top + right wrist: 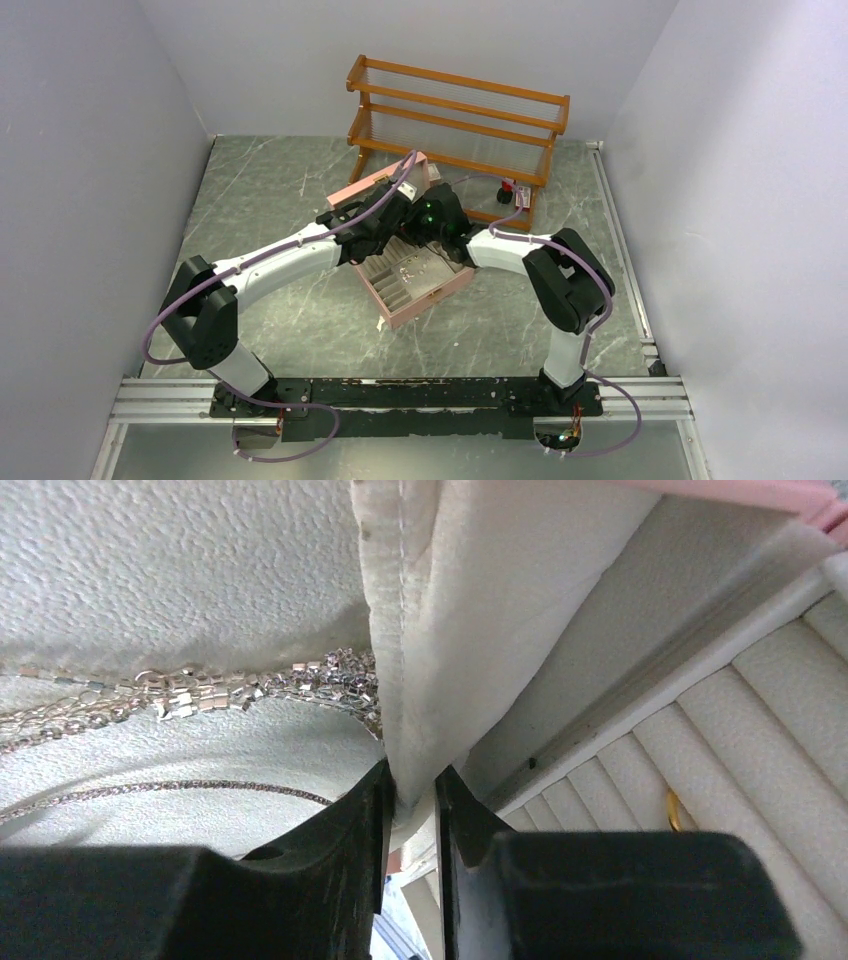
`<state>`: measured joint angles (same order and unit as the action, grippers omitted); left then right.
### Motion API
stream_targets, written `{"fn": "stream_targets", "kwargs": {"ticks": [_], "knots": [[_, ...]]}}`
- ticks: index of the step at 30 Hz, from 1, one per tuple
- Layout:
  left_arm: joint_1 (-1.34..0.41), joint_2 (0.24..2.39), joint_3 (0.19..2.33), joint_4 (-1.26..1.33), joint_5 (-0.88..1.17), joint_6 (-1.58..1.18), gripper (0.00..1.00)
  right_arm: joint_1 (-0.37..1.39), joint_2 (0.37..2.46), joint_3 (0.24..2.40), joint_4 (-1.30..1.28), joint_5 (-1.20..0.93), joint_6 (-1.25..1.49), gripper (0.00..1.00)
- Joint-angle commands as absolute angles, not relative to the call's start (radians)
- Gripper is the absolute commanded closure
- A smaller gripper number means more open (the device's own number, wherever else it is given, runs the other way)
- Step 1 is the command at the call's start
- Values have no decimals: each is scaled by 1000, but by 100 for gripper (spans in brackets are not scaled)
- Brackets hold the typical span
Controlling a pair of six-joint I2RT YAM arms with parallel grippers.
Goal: Organize the mixed jewelry
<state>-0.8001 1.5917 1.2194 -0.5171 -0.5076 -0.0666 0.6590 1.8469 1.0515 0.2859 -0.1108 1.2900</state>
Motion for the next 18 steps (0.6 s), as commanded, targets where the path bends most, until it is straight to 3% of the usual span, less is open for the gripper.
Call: {"fn": "stream_targets", "kwargs": {"ticks": [1, 5, 9, 18], "knots": [[-796, 1565, 1246, -548, -549, -69, 62, 684, 1862, 1060, 298, -141, 1301, 79], [-795, 1557, 1235, -565, -562, -68, 66, 691, 1838, 1042, 300, -141, 1302, 93], [-796, 1562, 1230, -581, -571, -56, 68, 692, 1801, 1016, 298, -140, 1290, 100], [-795, 1576, 1216, -543, -604, -33, 74, 693, 1759, 968, 308, -180, 1244, 100]]}}
